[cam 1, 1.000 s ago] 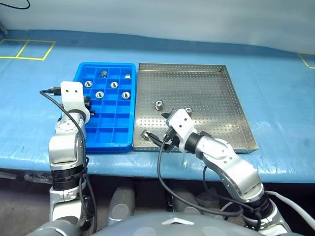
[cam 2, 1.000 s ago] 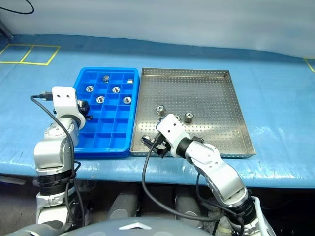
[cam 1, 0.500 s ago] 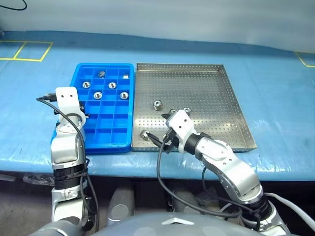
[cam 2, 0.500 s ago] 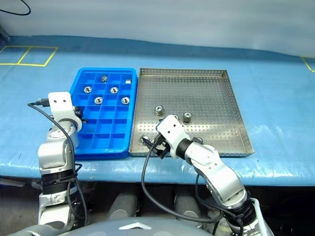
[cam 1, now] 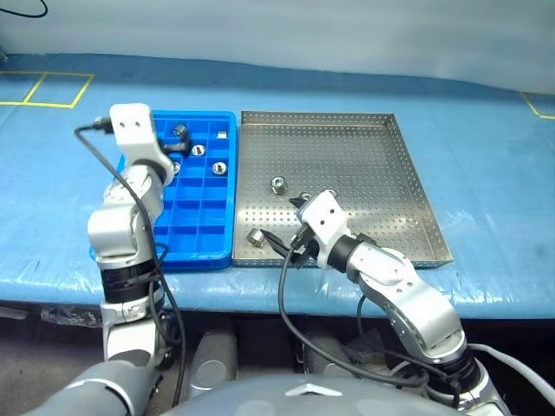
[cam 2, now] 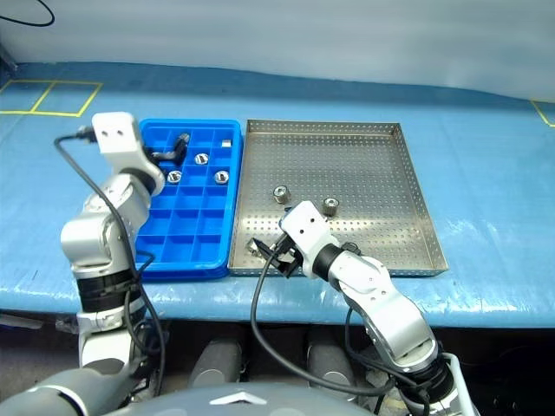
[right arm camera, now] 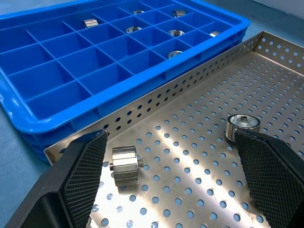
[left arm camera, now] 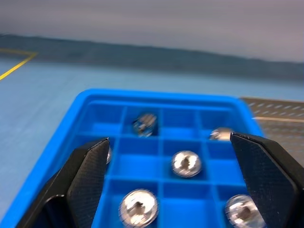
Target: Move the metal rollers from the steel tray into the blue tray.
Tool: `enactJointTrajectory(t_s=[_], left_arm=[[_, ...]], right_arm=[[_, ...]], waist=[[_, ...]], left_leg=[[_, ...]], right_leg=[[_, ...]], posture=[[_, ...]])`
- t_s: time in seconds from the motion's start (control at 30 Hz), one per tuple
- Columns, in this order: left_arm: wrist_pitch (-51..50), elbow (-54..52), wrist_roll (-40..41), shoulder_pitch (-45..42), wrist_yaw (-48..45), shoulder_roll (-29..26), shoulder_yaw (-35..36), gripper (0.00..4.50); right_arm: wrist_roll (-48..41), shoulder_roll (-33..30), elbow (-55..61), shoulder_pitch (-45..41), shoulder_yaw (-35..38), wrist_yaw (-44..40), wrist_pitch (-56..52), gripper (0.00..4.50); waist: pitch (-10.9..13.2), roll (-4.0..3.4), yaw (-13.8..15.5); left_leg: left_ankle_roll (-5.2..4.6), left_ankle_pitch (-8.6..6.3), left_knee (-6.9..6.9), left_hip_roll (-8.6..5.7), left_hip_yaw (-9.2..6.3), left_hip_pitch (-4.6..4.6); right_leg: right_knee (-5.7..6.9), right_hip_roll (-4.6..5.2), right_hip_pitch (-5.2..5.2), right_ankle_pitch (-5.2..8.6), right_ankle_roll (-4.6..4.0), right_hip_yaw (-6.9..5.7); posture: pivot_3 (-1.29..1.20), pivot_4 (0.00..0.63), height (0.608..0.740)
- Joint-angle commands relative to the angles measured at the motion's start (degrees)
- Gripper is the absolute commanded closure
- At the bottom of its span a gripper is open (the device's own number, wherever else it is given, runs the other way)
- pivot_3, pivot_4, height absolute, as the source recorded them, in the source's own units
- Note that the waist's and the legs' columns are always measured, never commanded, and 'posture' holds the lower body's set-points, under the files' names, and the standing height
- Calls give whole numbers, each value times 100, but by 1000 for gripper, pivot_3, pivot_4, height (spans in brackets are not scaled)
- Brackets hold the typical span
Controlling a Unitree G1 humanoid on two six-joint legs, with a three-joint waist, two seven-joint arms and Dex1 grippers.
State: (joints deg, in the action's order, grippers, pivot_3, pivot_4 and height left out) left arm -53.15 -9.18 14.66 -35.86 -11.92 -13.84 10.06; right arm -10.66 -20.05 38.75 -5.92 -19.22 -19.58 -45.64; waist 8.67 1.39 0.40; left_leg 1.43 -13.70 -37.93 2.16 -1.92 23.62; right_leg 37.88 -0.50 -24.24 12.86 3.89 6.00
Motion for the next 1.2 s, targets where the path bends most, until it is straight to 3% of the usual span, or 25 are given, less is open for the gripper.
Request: enactJointTrajectory(t_s=[0.03, 0.13, 0.33, 0.53, 0.9, 1.0, 1.2], left_arm=[[-316, 661, 419, -413, -1183, -232, -766, 26], [-449, 1306, 511, -716, -1978, -391, -1409, 26], [95, 2487, 3, -1109, -2466, -370, -2326, 26], [879, 3186, -631, -1240, -2071, -106, -2559, 26], [1333, 4034, -1070, -1261, -1871, 230, -2547, 26], [1376, 4079, -1084, -1228, -1857, 283, -2451, 595], [1228, 3613, -941, -1061, -1709, 247, -2133, 2598]], right_arm=[[-22, 48, 213, 18, 146, 80, -41, 0], [-16, 106, 242, 58, 178, 157, -83, 0], [23, 165, 332, 201, 215, 315, -137, 0], [26, 208, 407, 330, 254, 438, -148, 0], [27, 222, 357, 312, 255, 478, -111, 0], [37, 228, 351, 315, 257, 484, -101, 0], [44, 217, 352, 345, 267, 484, -98, 0]], waist=[[0, -2, -57], [0, -3, -145], [2, -5, -271], [2, -5, -291], [2, -4, -325], [2, -4, -335], [2, -5, -371]], left_leg=[[0, 0, 1, 0, -1, 0], [-1, 0, 2, 0, 0, 1], [-2, -1, 8, 3, -2, 2], [-2, -1, 7, 2, 0, 6], [-3, -1, 7, 1, -1, 8], [-3, -1, 7, 1, -1, 8], [-3, -1, 6, 1, -1, 8]], right_leg=[[0, -2, 0, 1, 1, -1], [0, -1, -1, 3, 1, 0], [6, -6, -9, 7, -6, 1], [5, -4, -12, 7, -6, 2], [5, -3, -13, 7, -5, 3], [5, -3, -12, 7, -5, 3], [6, -3, -12, 7, -4, 3]], posture=[[43, 150, 740], [22, 150, 740], [-18, 150, 740], [-38, 150, 740], [-33, 150, 740], [-36, 150, 740], [-30, 150, 740]])
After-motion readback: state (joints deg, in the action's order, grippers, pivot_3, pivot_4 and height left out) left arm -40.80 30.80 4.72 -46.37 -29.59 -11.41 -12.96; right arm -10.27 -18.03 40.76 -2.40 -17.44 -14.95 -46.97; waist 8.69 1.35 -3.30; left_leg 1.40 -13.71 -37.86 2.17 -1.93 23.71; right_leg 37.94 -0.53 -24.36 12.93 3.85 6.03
